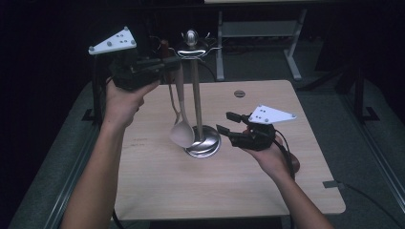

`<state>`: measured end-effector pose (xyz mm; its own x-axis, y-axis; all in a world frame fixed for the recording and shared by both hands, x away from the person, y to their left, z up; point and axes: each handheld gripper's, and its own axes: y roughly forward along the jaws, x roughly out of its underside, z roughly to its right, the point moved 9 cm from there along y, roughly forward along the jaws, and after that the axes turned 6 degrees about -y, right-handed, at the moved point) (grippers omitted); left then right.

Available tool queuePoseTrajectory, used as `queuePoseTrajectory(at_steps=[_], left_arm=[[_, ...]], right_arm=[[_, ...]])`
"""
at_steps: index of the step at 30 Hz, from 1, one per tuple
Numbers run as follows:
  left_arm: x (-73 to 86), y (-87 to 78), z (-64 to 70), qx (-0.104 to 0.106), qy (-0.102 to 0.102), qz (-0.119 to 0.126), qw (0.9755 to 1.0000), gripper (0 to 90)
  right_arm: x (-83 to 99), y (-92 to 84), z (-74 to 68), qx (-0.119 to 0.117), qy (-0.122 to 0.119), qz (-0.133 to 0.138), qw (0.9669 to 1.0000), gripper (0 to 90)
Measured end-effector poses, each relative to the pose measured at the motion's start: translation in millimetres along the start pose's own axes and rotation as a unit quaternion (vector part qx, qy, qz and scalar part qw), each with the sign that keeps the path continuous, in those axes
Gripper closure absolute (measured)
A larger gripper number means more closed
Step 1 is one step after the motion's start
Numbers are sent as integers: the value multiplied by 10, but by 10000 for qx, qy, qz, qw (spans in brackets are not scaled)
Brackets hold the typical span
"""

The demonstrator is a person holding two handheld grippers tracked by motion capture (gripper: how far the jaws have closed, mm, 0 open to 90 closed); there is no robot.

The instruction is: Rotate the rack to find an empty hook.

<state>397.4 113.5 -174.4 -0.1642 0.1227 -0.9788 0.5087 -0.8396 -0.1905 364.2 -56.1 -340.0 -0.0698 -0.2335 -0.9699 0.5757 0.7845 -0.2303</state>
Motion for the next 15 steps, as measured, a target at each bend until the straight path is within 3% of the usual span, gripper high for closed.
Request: queuePoseTrajectory(at_steps=[15], left_arm=[[8, -54, 8, -67, 67, -7, 10000, 900]], right_arm=[[14, -1, 18, 27, 29, -25, 10000, 441]])
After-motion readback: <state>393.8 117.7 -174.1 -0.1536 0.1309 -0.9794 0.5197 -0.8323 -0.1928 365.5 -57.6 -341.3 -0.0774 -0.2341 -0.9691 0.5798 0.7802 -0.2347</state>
